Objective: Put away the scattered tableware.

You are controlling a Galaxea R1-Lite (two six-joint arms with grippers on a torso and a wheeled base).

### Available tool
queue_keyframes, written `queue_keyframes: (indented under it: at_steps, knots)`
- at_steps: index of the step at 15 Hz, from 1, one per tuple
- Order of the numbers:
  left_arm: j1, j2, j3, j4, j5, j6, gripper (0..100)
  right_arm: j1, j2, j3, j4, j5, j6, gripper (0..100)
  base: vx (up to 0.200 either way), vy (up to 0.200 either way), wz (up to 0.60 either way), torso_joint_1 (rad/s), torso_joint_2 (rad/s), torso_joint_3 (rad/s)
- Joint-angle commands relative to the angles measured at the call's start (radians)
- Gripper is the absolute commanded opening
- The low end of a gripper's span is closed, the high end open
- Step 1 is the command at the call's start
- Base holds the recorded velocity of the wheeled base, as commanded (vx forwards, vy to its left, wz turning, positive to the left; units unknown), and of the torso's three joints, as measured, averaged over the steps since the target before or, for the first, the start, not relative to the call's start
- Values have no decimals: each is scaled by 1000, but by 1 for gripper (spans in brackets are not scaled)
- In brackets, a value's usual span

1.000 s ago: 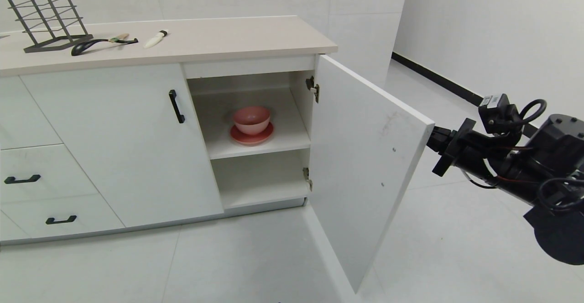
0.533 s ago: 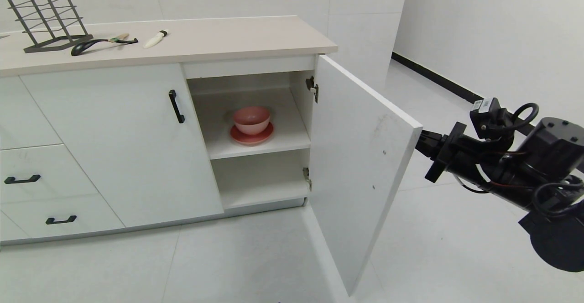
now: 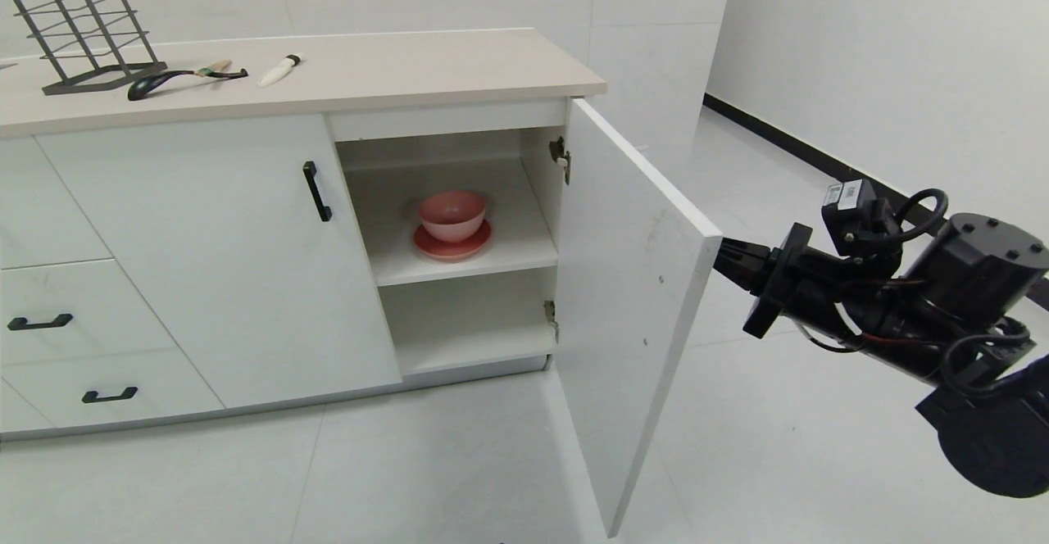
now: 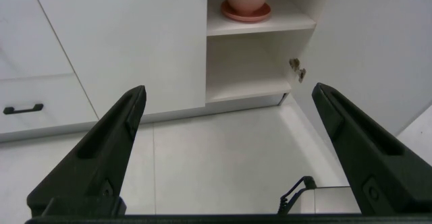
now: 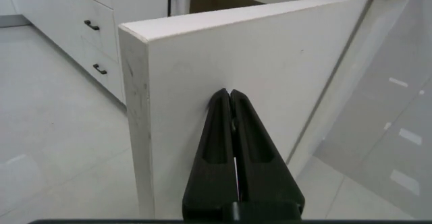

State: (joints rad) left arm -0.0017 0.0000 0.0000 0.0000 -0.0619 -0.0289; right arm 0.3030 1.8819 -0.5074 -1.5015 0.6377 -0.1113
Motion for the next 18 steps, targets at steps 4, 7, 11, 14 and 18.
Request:
queue_keyframes:
  at_steps: [4, 7, 11, 14, 18]
  knots:
    - [0, 2, 0, 0, 1, 0, 100, 30, 28, -13, 0, -1, 1, 0, 0, 0, 0, 0, 0, 0]
    - [0, 2, 0, 0, 1, 0, 100, 62, 48, -36, 0, -1, 2, 0, 0, 0, 0, 0, 0, 0]
    - [0, 2, 0, 0, 1, 0, 100, 94, 82, -80, 0, -1, 2, 0, 0, 0, 0, 0, 0, 0]
    - [0, 2, 0, 0, 1, 0, 100, 117, 102, -108, 0, -1, 2, 0, 0, 0, 0, 0, 0, 0]
    - [0, 2, 0, 0, 1, 0, 100, 157, 134, -149, 0, -3, 2, 0, 0, 0, 0, 0, 0, 0]
